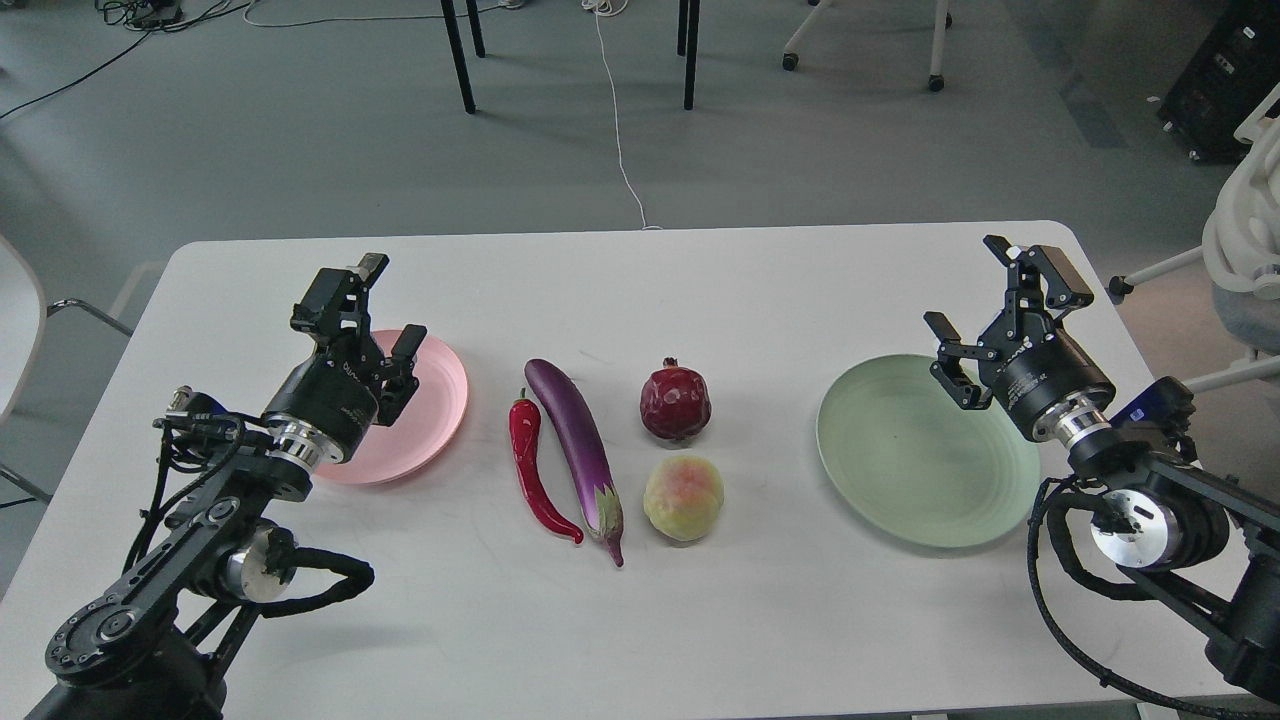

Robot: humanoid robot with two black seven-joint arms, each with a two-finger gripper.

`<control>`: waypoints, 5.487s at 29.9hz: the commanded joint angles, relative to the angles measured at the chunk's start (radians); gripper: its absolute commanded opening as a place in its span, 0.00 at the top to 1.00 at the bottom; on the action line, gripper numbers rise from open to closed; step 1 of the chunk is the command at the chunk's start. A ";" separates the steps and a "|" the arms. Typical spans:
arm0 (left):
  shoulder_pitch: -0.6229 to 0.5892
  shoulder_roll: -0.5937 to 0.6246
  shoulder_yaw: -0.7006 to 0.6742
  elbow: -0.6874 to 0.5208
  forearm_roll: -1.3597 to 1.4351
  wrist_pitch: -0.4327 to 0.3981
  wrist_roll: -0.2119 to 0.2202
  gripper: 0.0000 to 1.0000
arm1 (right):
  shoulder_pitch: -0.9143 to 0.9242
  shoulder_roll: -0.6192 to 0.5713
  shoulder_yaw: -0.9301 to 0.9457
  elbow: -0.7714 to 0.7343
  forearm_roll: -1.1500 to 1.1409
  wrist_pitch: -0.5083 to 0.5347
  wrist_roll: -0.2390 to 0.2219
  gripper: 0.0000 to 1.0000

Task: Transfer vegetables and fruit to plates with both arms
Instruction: 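Move the right gripper toward the red pomegranate, then grasp the red pomegranate with the right gripper, then carry the pomegranate onto the green plate and release it, then reach the right gripper down and grasp the peach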

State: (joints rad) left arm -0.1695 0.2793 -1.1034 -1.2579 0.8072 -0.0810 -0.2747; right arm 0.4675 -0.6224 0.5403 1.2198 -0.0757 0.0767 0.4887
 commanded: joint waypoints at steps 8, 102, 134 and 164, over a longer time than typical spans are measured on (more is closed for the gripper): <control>-0.012 0.014 0.001 -0.005 -0.042 -0.003 -0.017 0.00 | 0.190 -0.108 -0.089 0.024 -0.362 0.055 0.000 0.01; -0.002 0.077 -0.003 -0.066 -0.054 -0.011 -0.070 0.00 | 1.029 0.621 -1.275 -0.461 -1.079 0.017 0.000 0.68; -0.002 0.072 0.008 -0.098 -0.054 -0.009 -0.070 0.00 | 0.944 -0.030 -1.267 -0.239 -1.484 -0.061 0.000 0.46; 0.001 0.075 0.008 -0.103 -0.054 -0.008 -0.070 0.00 | 1.224 0.256 -1.273 0.113 -1.104 -0.044 0.000 0.03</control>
State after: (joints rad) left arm -0.1705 0.3546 -1.0956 -1.3609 0.7532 -0.0896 -0.3452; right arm 1.6892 -0.4340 -0.6902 1.3318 -1.1820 0.0321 0.4885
